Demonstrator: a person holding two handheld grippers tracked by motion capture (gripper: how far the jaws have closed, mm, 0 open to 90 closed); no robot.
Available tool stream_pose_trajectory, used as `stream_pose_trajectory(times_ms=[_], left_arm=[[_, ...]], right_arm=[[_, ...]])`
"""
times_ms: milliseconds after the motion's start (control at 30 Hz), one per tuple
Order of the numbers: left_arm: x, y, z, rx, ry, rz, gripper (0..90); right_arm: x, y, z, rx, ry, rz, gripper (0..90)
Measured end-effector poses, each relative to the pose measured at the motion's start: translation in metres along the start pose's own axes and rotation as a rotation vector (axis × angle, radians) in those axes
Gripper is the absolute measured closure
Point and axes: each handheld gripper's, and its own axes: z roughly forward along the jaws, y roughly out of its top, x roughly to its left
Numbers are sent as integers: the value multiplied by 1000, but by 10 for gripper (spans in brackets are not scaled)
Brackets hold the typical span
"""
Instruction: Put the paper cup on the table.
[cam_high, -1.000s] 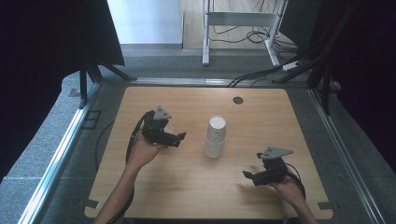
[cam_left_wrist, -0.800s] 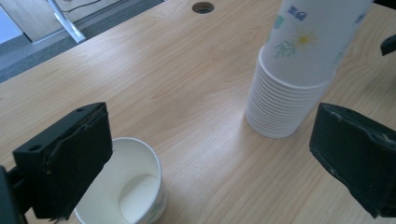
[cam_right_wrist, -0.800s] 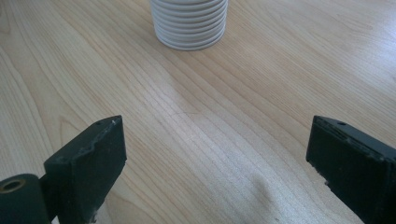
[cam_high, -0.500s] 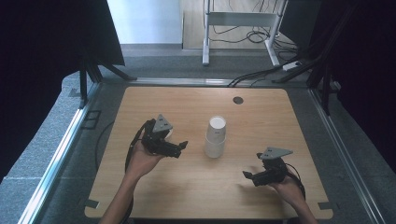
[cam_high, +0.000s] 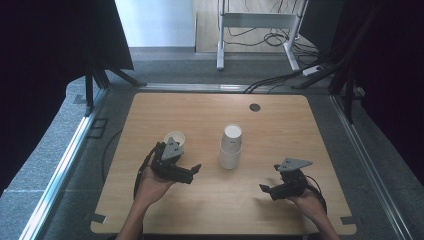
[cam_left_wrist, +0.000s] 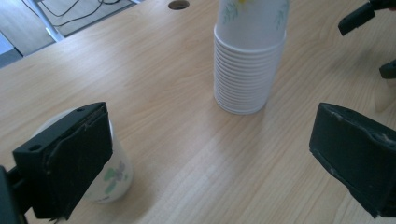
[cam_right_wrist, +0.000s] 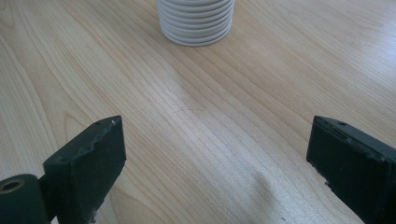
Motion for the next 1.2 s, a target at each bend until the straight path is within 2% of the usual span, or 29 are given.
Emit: stream_pose_trajectory(times_ms=[133,567,867,1000,1200], left_arm=[[-5,-10,3,-3,1,-4,0],[-15,-44,18,7,-20,-48,0],[-25,-62,33,83,-23,-39,0],[-29,-68,38,121,-36,-48,0],[-33,-76,46,194,-39,-44,0]], right_arm=[[2,0,1,8,-2,-1,1],[9,-2,6,40,-1,-29,0],[10,-6,10,63,-1,-43,0],[11,-9,14,79,-1,-49,0],[13,-12,19,94,5,-58,0]])
